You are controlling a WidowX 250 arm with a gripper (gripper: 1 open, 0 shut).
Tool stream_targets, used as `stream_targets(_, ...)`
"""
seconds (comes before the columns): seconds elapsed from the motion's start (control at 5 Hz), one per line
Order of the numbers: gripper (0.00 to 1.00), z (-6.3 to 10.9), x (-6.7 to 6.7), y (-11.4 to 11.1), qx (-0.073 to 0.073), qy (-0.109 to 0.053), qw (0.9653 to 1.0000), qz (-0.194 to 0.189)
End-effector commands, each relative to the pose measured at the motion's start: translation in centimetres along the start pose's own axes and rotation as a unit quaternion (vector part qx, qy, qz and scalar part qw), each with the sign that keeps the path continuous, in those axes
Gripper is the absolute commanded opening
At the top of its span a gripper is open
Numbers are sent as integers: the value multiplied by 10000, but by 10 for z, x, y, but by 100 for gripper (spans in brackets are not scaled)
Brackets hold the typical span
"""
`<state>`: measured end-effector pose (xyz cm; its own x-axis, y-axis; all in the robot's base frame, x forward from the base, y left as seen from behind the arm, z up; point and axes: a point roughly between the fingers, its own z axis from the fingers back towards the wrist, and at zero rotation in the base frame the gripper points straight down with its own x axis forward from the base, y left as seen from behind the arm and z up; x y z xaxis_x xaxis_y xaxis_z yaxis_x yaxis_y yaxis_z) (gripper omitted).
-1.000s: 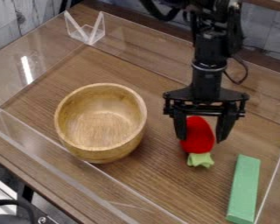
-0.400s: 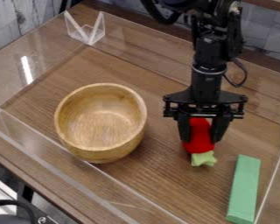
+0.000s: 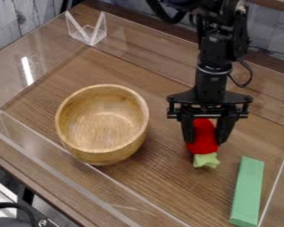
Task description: Move the red fruit to the left side of the table
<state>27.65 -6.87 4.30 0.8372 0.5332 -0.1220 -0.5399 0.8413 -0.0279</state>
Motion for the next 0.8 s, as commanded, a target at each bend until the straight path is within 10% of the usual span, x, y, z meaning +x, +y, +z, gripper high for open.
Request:
stream_targets(0.0, 100, 12, 6, -7, -137, -194, 9997, 0)
stream_targets(0.2, 100, 14, 6, -7, -130, -204, 9997, 45)
stream_targets(0.4, 0, 13, 7, -7, -126, -209, 9997, 95)
stream_targets(0.6, 100, 14, 7, -7, -110, -219, 9996, 118)
